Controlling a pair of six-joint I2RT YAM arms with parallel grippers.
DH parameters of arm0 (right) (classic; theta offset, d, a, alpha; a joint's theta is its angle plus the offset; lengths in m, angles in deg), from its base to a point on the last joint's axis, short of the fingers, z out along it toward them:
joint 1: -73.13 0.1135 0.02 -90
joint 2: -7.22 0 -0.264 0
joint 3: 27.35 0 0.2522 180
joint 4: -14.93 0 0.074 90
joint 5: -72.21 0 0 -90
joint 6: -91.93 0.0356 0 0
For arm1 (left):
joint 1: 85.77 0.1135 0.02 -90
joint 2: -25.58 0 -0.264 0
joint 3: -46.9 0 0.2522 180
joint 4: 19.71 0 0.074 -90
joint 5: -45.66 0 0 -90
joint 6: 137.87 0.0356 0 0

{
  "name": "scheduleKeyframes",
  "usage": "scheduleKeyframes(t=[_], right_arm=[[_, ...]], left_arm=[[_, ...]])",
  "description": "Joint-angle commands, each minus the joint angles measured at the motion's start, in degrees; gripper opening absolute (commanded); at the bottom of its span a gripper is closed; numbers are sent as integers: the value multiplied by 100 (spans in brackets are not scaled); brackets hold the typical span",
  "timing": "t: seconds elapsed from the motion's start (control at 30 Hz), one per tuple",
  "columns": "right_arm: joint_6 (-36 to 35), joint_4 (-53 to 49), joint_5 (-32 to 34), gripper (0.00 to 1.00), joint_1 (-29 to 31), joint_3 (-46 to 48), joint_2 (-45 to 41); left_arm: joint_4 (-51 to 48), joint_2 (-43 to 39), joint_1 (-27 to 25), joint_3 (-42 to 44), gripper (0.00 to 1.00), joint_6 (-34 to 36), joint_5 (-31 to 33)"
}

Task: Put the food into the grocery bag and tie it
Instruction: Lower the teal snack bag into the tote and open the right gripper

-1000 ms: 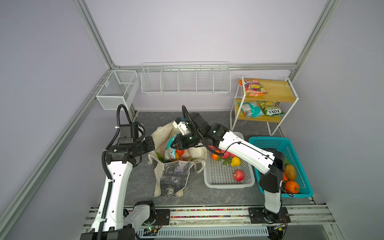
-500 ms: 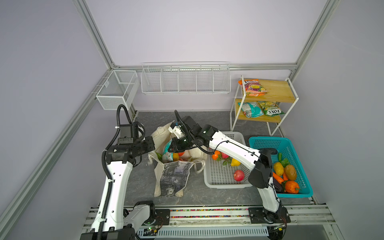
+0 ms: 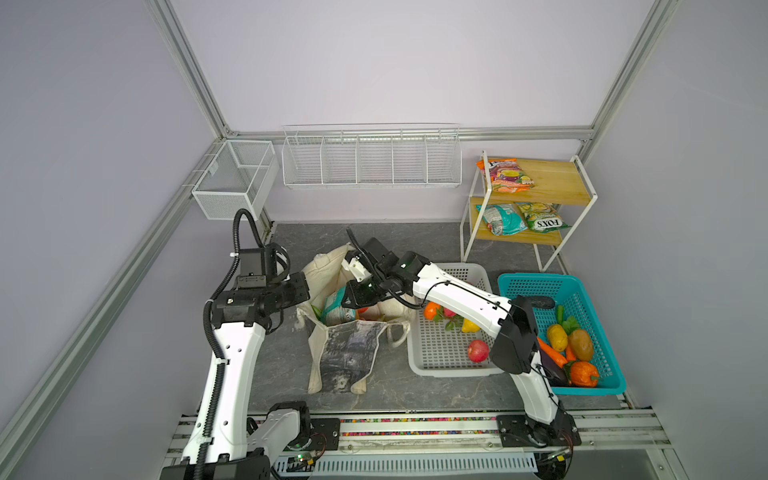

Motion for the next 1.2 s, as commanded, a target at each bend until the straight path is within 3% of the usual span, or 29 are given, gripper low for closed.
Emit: scheduleKeyframes(t=[0.0, 0.4, 0.7, 1.17], right_arm=[[-136, -213, 259, 38, 2, -14, 143], [-376, -494, 673, 75, 136, -286, 30], [-591, -910, 1026, 92, 253, -864, -188], [-836, -1631, 2240, 94, 277, -1699, -898]], left_arm=[[18, -55, 20, -171, 0, 5, -57], [35, -53, 21, -180, 0, 5, -39], [17, -75, 21, -170, 0, 5, -22], [43, -55, 20, -182, 0, -5, -13]])
